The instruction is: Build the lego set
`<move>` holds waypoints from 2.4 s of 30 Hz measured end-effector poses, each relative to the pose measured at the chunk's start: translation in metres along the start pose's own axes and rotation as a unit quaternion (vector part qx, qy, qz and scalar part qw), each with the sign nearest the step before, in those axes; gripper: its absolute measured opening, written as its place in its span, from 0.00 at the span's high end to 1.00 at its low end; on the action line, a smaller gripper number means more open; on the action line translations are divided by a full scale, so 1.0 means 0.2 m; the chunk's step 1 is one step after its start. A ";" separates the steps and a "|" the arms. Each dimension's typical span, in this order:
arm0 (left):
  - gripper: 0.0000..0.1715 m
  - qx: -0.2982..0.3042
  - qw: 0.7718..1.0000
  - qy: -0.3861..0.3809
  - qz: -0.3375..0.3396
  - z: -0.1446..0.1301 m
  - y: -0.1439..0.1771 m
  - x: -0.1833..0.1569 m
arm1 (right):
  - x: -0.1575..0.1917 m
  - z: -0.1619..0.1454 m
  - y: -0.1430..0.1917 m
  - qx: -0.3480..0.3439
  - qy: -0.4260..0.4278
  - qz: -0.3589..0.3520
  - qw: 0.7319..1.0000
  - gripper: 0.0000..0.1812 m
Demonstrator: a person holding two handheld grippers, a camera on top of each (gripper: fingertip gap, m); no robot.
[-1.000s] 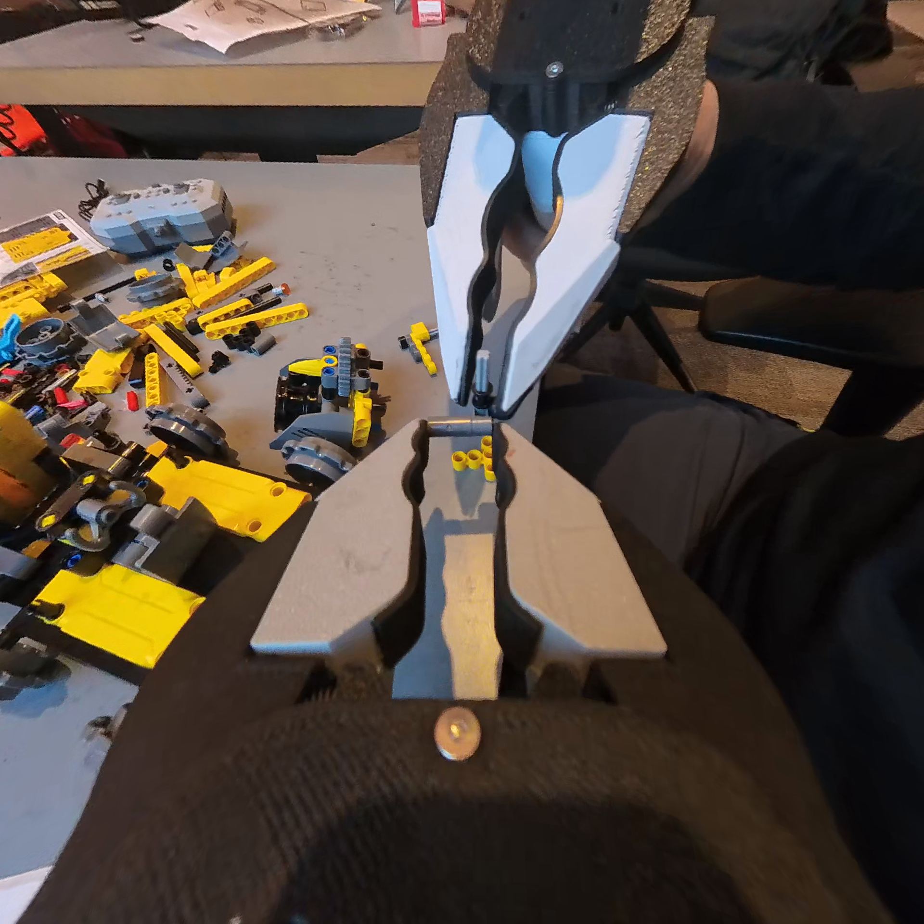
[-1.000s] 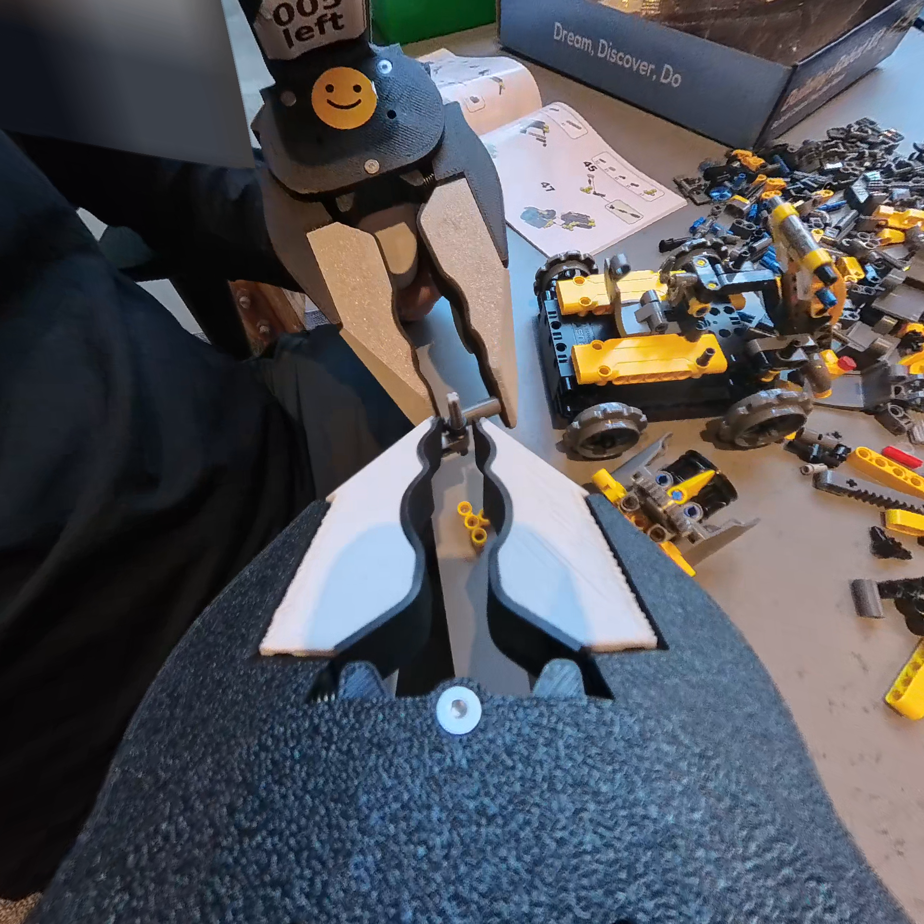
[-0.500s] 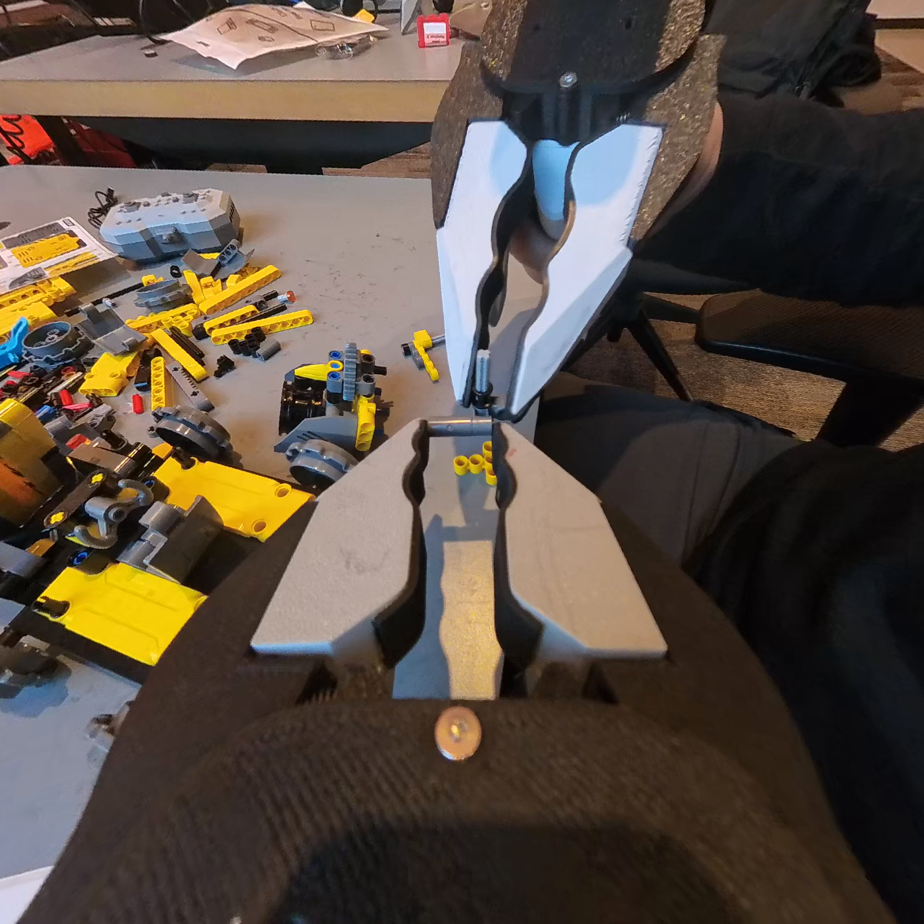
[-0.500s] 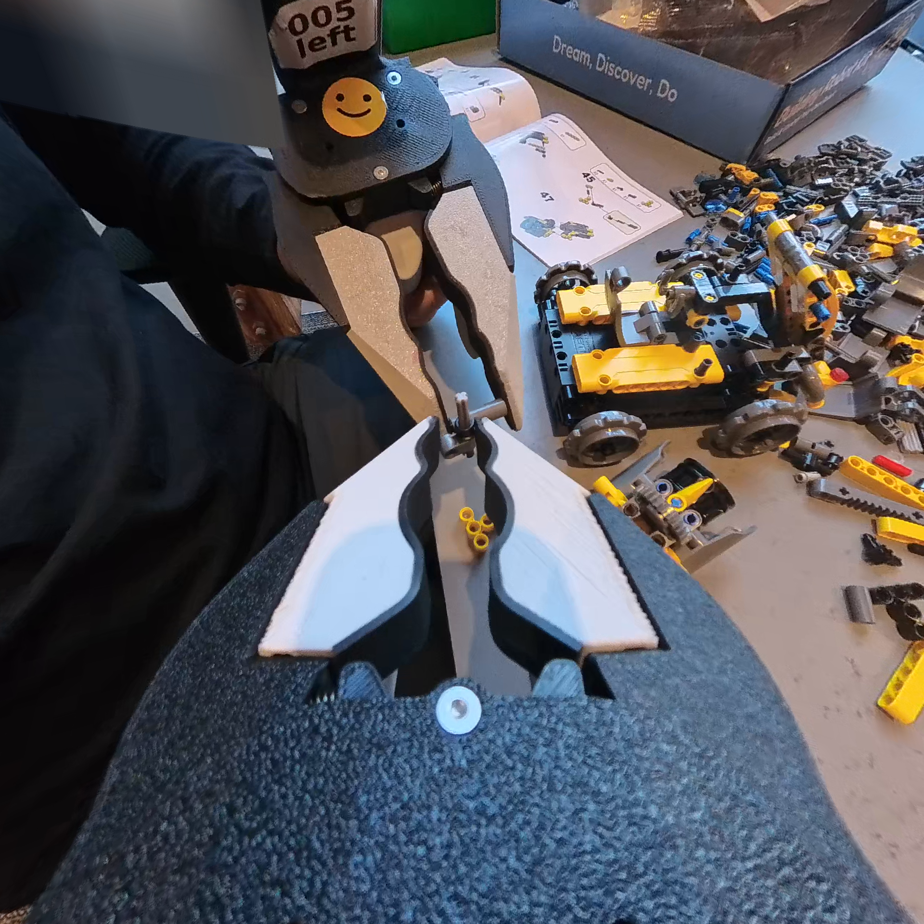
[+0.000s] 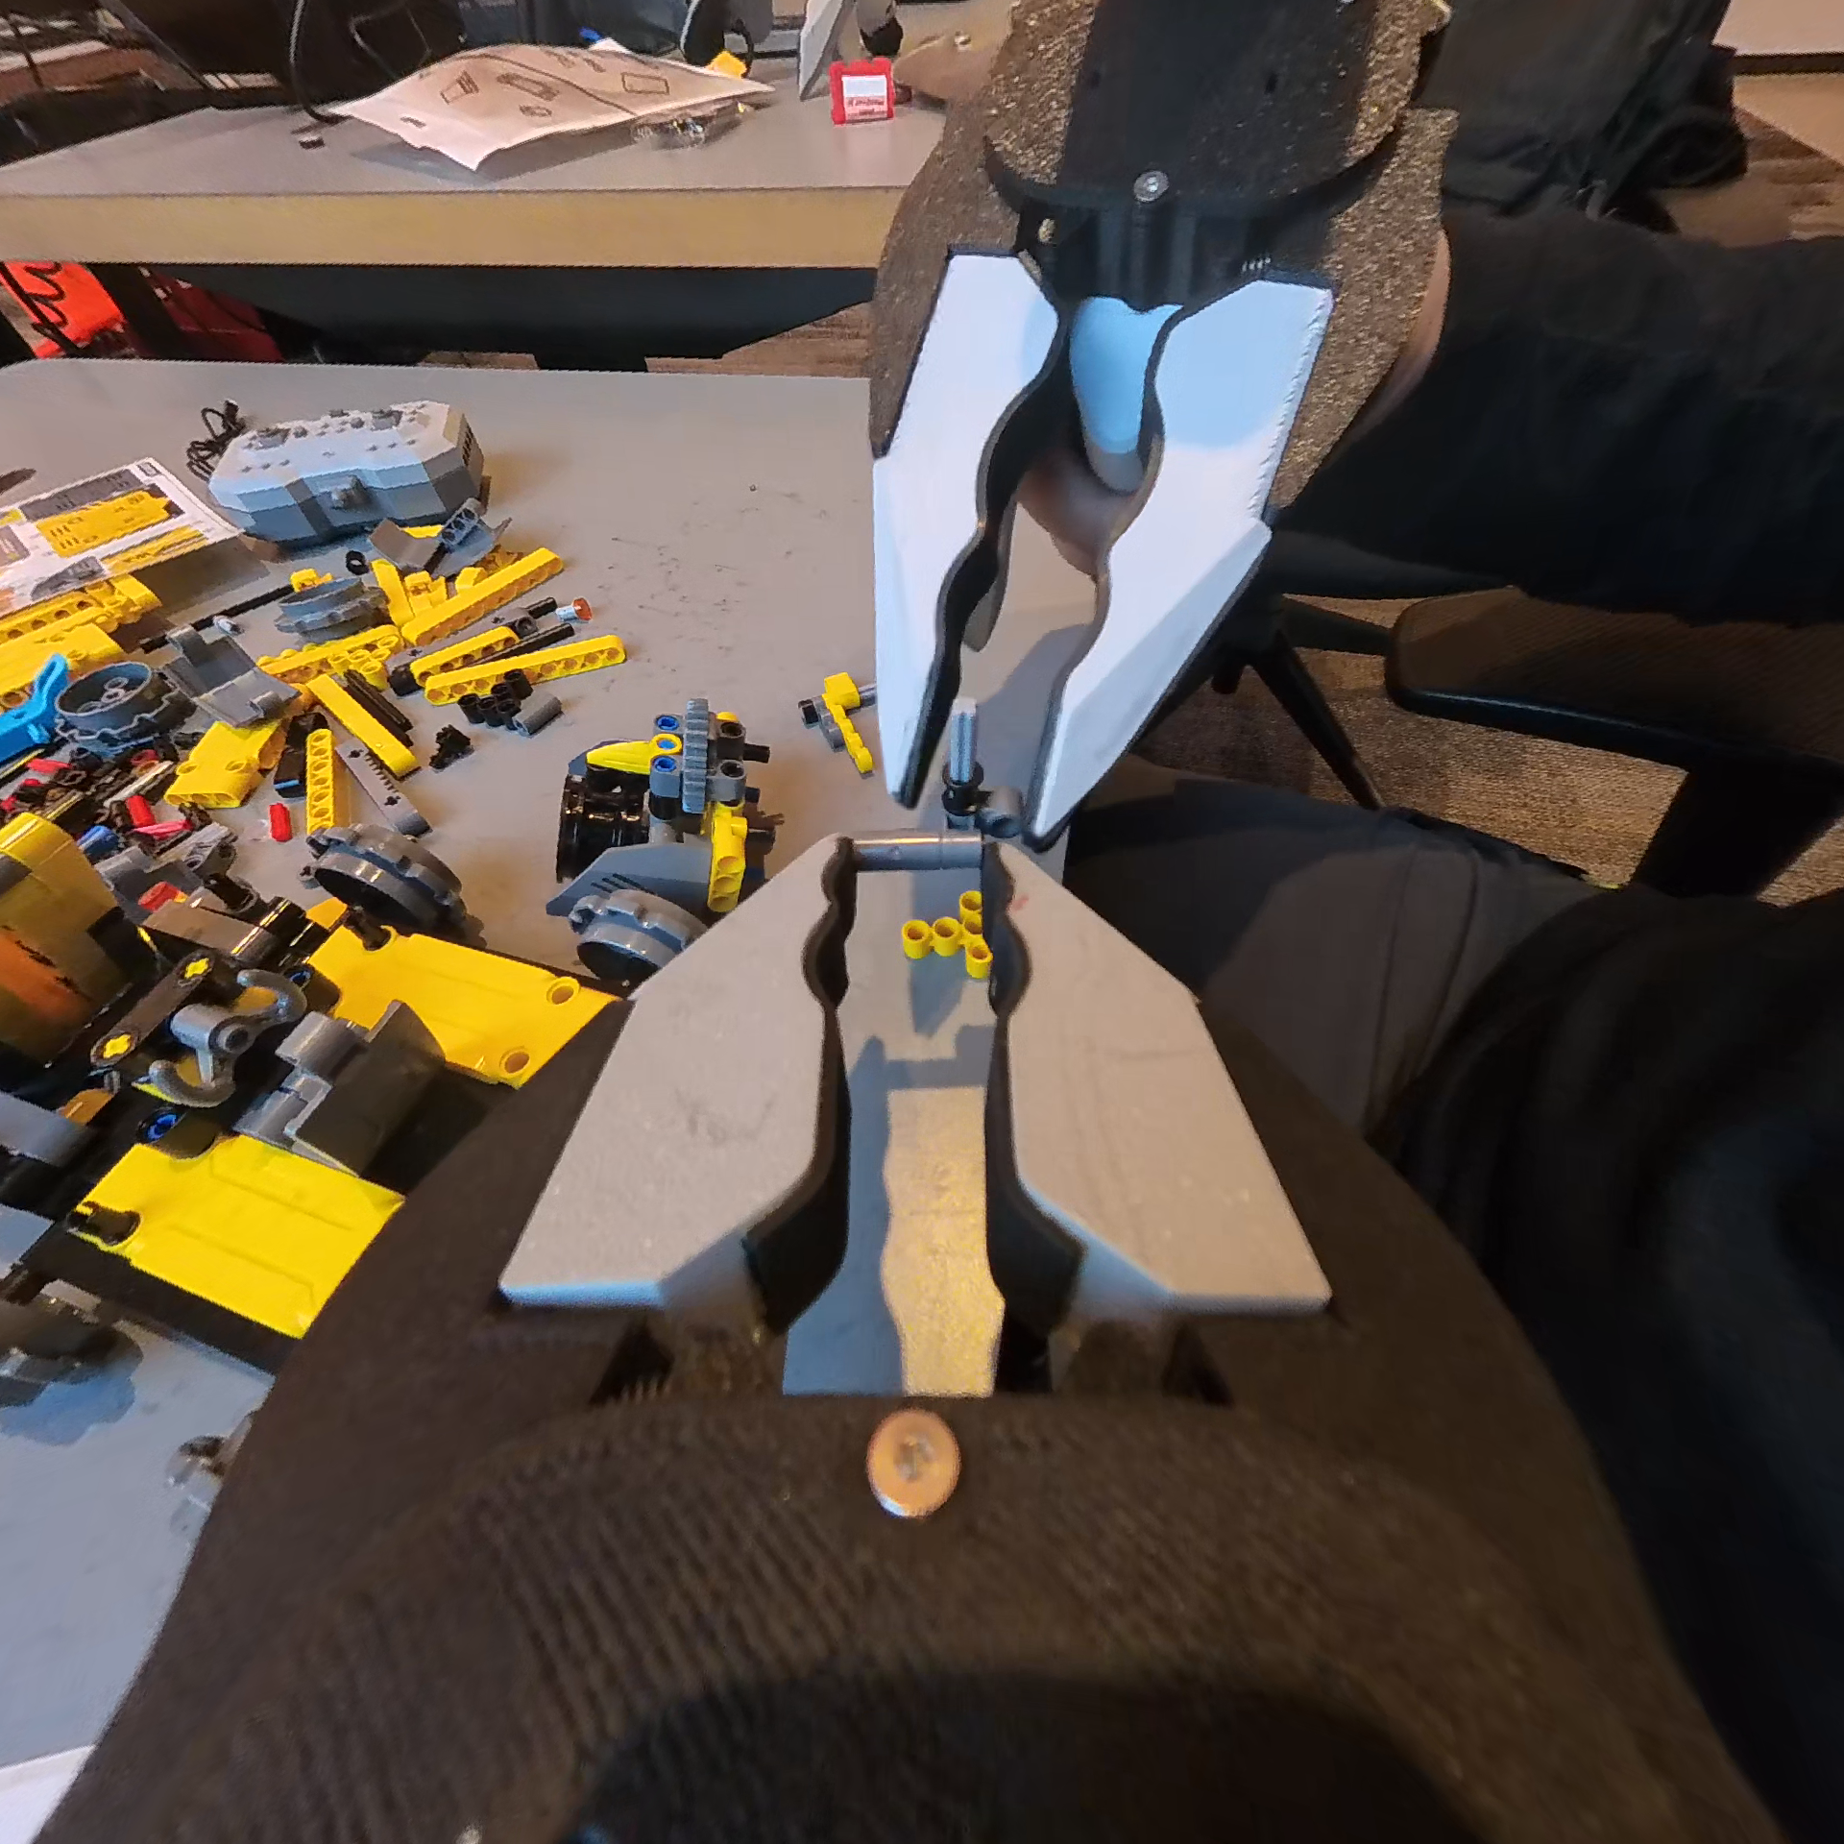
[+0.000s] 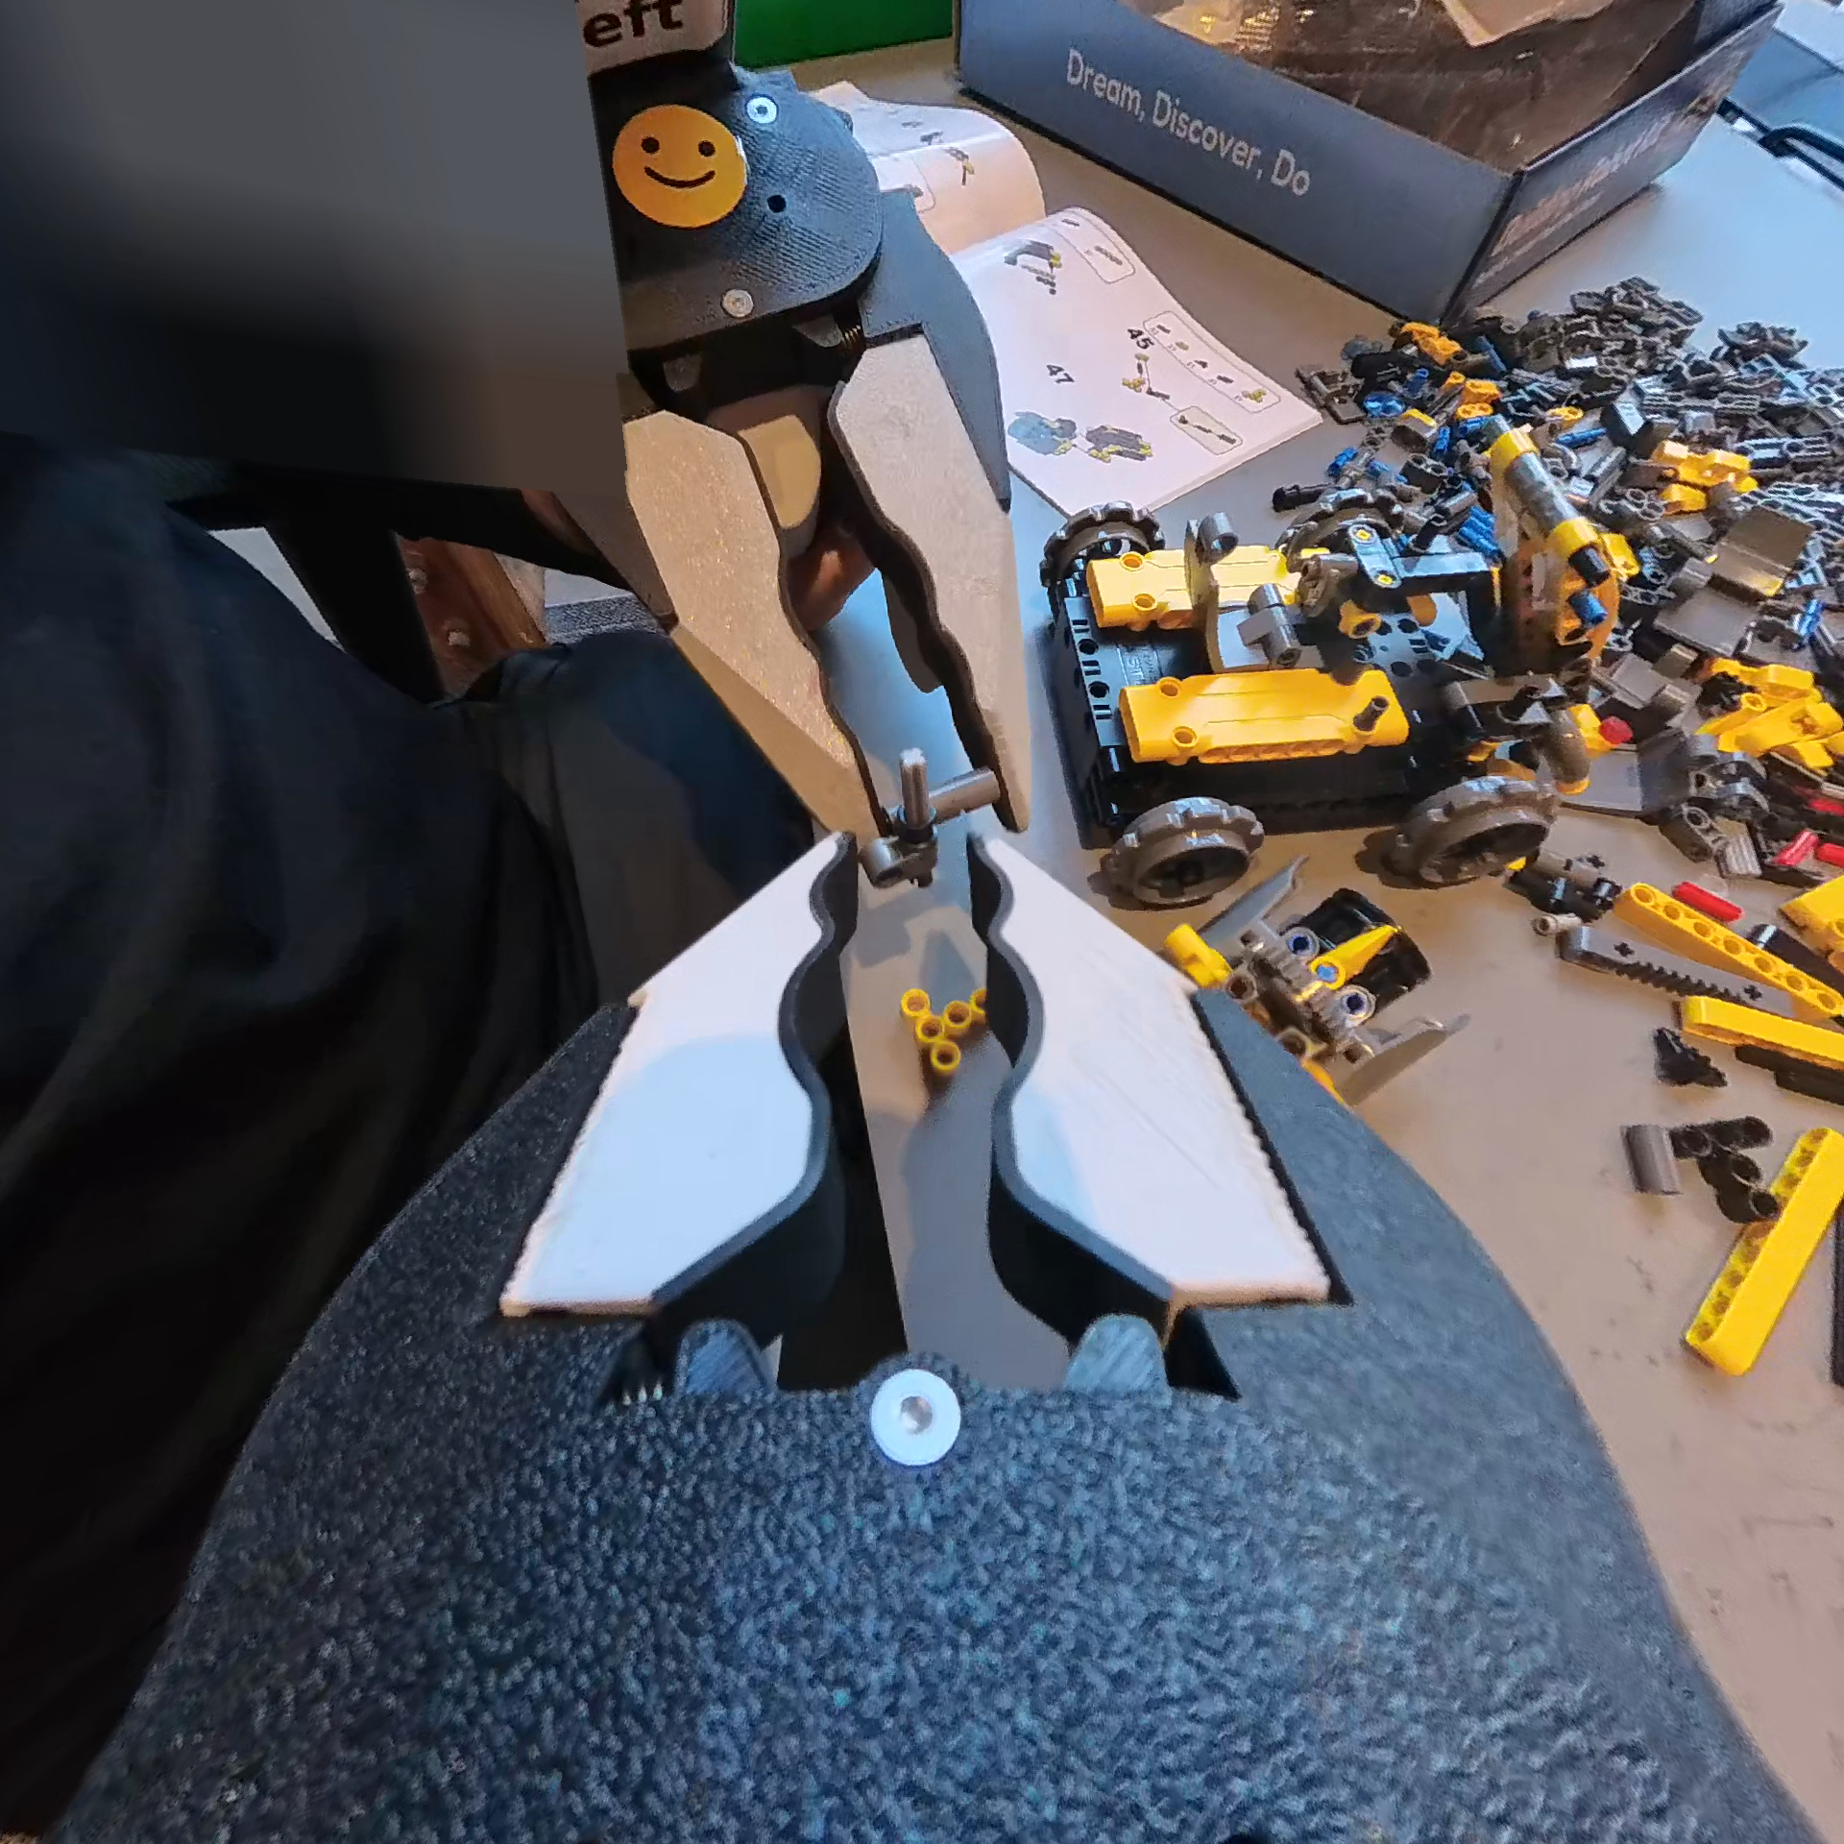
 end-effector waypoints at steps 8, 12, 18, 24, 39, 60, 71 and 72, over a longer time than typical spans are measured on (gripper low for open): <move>0.86 -0.009 1.000 -0.003 -0.012 0.01 -0.01 0.00 | 0.02 -0.03 0.03 -0.006 0.019 0.009 1.000 0.91; 0.86 -0.004 1.000 -0.014 -0.013 0.01 -0.01 -0.01 | 0.01 -0.02 0.04 -0.008 0.026 0.017 0.999 0.90; 0.86 0.004 0.999 -0.034 -0.012 0.01 -0.02 -0.04 | 0.00 0.00 0.04 0.003 0.044 0.022 0.999 0.92; 0.86 0.018 0.999 -0.049 -0.006 0.01 -0.03 -0.05 | 0.02 0.01 0.03 0.038 0.072 0.020 0.996 0.96; 0.75 0.061 0.997 0.026 0.026 -0.03 0.05 -0.06 | 0.03 0.05 0.02 0.024 0.075 0.006 0.997 0.97; 0.75 -0.004 0.999 0.044 -0.014 -0.02 0.27 -0.14 | 0.02 0.26 -0.15 0.022 0.008 0.018 1.000 0.96; 0.76 0.036 0.998 0.048 0.006 -0.11 0.22 -0.12 | 0.00 0.04 0.01 0.007 -0.015 -0.026 1.000 0.97; 0.76 0.038 0.998 0.052 0.008 -0.11 0.21 -0.11 | -0.01 0.01 0.02 0.002 -0.018 -0.027 0.999 0.97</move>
Point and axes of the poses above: each gripper's, where its closed fingertips meet, y back along the fingers, z out of its top, x = y × z across the jaws, the point moved 10 cm from there along y, back along the fingers, and after that the axes turned 11 degrees about -y, right-handed, at the moved point
